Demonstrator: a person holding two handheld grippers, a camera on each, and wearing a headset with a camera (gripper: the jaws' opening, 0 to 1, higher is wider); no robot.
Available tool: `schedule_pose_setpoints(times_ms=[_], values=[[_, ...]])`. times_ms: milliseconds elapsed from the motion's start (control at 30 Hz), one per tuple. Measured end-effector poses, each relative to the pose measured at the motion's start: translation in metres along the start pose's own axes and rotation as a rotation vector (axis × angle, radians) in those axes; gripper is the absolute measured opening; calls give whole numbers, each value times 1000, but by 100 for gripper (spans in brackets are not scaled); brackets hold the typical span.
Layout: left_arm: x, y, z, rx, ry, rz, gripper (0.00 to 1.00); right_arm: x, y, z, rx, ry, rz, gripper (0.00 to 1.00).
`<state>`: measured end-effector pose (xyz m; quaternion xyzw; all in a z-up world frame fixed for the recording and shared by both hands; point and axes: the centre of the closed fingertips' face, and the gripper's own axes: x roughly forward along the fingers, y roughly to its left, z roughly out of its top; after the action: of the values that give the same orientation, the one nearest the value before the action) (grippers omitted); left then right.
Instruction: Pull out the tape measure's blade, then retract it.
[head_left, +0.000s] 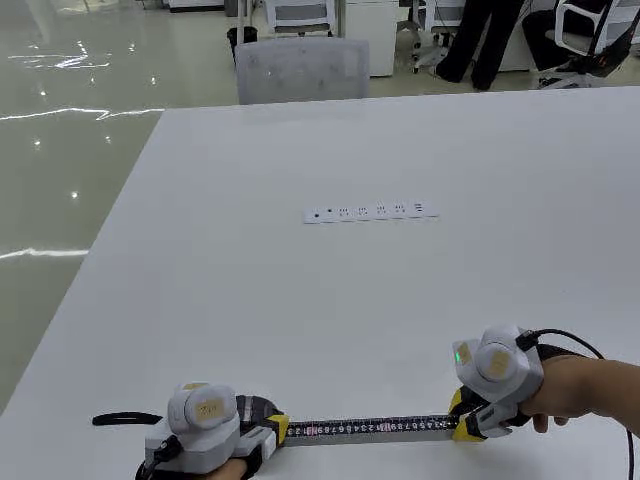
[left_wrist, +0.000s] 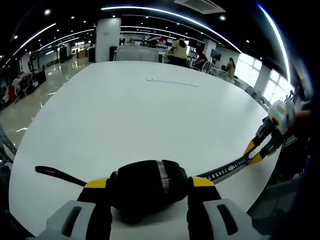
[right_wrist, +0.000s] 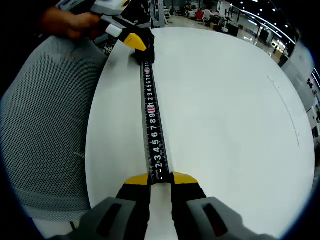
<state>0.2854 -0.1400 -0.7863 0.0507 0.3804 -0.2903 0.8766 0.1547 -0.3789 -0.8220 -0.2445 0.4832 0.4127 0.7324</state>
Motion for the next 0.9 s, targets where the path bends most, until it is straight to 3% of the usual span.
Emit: schedule_pose_setpoints(times_ms=[267,900], values=[[0,-1,-1,-5,5,-13,57,4,0,8,33,-30,4,14],[1,0,-1,-25,16,-20,58,7,1,14,50,-32,-6,14]])
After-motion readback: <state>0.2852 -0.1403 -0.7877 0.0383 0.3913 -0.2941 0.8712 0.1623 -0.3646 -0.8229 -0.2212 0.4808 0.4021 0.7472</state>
